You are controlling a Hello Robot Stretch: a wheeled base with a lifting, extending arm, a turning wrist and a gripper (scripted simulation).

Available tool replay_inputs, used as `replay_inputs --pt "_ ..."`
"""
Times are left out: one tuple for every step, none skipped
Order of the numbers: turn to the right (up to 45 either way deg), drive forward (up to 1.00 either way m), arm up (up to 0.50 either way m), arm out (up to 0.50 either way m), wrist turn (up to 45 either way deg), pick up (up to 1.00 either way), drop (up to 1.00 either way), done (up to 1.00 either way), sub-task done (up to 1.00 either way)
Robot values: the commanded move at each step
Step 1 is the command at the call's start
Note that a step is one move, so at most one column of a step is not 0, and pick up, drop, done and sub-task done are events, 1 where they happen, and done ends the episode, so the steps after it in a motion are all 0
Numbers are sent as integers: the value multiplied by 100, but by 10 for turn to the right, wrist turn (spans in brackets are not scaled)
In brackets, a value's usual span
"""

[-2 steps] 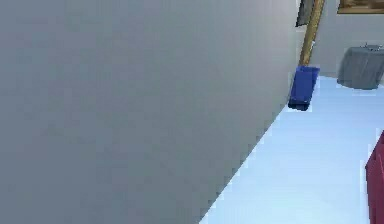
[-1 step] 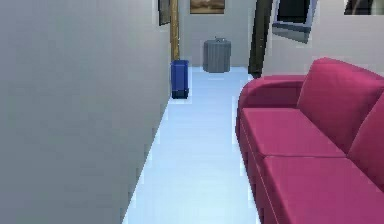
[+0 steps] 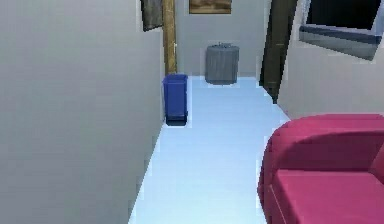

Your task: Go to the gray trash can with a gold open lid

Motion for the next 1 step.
replay_inputs --pt "30 0 0 0 0 0 0 0 0"
